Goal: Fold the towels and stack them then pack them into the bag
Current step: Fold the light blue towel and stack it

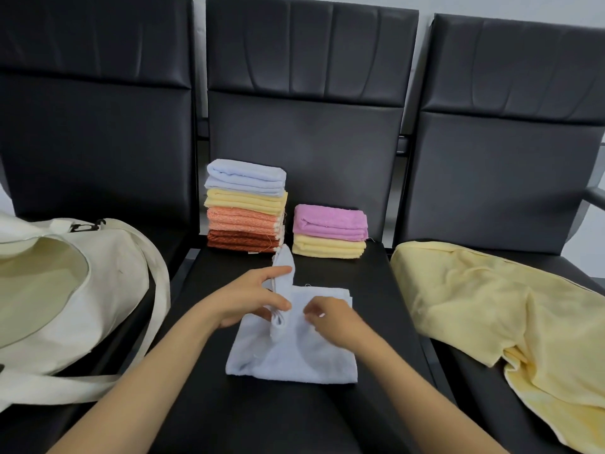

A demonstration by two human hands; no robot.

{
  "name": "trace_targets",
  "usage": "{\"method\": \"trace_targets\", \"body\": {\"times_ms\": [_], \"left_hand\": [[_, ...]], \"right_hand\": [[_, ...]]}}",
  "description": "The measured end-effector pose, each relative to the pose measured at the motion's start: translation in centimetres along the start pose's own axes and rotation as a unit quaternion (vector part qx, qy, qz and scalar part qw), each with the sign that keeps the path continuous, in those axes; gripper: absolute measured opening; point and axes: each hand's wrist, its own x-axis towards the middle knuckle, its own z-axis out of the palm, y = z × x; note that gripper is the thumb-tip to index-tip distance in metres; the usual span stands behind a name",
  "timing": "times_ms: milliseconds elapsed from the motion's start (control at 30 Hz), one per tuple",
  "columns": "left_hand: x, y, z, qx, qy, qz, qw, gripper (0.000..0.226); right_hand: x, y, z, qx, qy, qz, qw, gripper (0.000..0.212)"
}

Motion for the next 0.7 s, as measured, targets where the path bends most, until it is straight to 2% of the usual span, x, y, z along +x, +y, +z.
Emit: {"method": "trace_targets", "body": {"times_ms": [133, 233, 400, 567, 633, 700], "left_hand": [[0.8, 0.4, 1.8, 0.009, -0.007, -0.025, 1.000, 0.071], [1.8, 0.6, 4.1, 0.040, -0.026, -0.044, 0.998, 0.070], [3.3, -0.8, 7.3, 0.059, -0.059, -0.056, 0.995, 0.073], [3.7, -1.5, 7.8, -0.001, -0.083, -0.046, 0.995, 0.072], [3.3, -1.4, 6.7, 0.031, -0.079, -0.037, 0.996, 0.063], [2.9, -1.4, 5.4, 0.108, -0.045, -0.021, 0.993, 0.051]], "right_hand": [[-0.3, 2.6, -2.5, 0.169, -0.068, 0.125, 0.975, 0.022], [-0.4, 3.1, -3.4, 0.271, -0.091, 0.152, 0.946, 0.028], [-0.2, 4.2, -3.9, 0.364, -0.086, 0.195, 0.907, 0.039], [0.4, 5.1, -3.9, 0.376, -0.089, 0.198, 0.901, 0.040], [0.5, 5.0, -3.8, 0.362, -0.094, 0.193, 0.907, 0.037], [0.6, 5.0, -3.4, 0.315, -0.095, 0.176, 0.928, 0.036]]}}
